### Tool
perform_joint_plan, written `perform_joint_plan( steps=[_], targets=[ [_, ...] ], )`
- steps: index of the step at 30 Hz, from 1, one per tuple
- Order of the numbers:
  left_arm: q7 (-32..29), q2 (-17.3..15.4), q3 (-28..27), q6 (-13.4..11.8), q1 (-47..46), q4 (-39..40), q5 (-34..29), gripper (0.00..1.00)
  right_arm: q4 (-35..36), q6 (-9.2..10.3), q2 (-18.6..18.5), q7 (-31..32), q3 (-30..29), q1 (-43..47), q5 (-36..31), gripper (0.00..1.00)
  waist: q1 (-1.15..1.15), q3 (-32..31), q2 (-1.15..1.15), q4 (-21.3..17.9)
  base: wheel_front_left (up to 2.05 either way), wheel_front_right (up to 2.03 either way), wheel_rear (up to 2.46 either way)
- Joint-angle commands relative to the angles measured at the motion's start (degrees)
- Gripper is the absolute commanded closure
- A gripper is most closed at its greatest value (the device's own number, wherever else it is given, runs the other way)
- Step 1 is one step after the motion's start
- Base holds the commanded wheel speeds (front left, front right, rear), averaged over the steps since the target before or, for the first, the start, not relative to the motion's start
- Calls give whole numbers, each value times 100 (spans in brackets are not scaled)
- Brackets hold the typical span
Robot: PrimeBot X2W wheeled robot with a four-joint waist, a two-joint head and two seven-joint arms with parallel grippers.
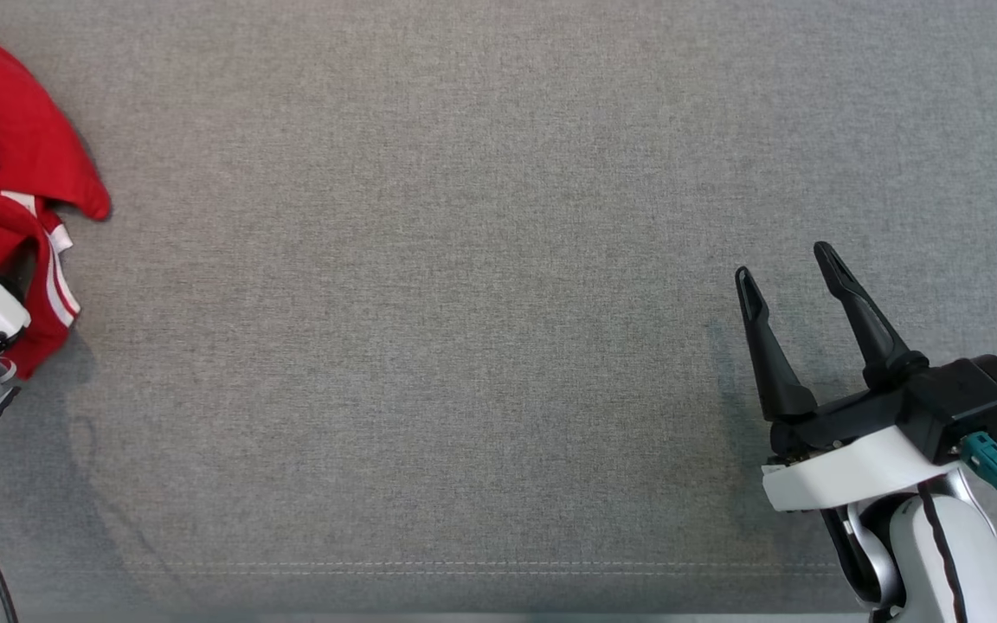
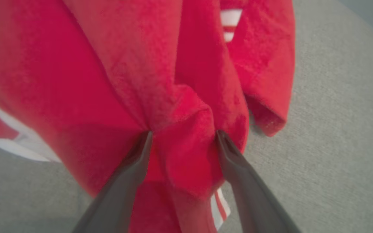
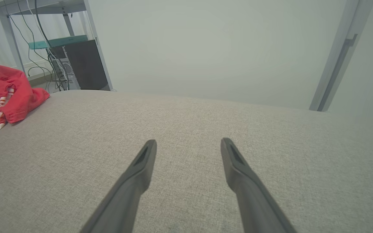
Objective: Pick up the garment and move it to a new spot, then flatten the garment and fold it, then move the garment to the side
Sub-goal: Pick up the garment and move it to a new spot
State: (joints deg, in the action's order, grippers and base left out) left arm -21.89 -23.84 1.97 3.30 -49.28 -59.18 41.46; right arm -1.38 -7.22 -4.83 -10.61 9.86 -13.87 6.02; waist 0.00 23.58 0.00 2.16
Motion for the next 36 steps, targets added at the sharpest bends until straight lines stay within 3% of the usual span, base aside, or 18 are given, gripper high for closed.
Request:
perform_joint_plan(
  steps=[1,2,3,14,25,29,36],
  targets=[
    [63,-408,-157,26,-194,52,5,7,103,-26,-12,-56,143,-80,-41,0,0,64,0,-61,0,0,0],
    [120,-419,-146,19,-213,4,-15,92,99,-26,-12,-63,138,-91,-44,0,0,76,0,-70,0,0,0],
    [126,-417,-128,29,-229,-53,-23,100,94,-26,-12,-70,125,-97,-51,0,0,84,0,-75,0,0,0],
    [816,-479,320,325,-555,134,-364,100,110,-26,5,-16,-117,31,-85,0,0,-124,0,207,0,0,0],
    [1426,-700,959,399,-899,1542,-881,100,129,-26,1,37,-146,152,-36,0,0,-643,0,377,0,0,0],
    [1304,-465,1452,412,-603,2478,-952,100,86,-26,37,2,-290,305,-12,0,0,-913,0,308,0,0,0],
    [1093,253,2168,393,335,4012,-844,100,107,-26,90,10,-336,465,21,0,0,-1225,0,-95,0,0,0]
  ],
)
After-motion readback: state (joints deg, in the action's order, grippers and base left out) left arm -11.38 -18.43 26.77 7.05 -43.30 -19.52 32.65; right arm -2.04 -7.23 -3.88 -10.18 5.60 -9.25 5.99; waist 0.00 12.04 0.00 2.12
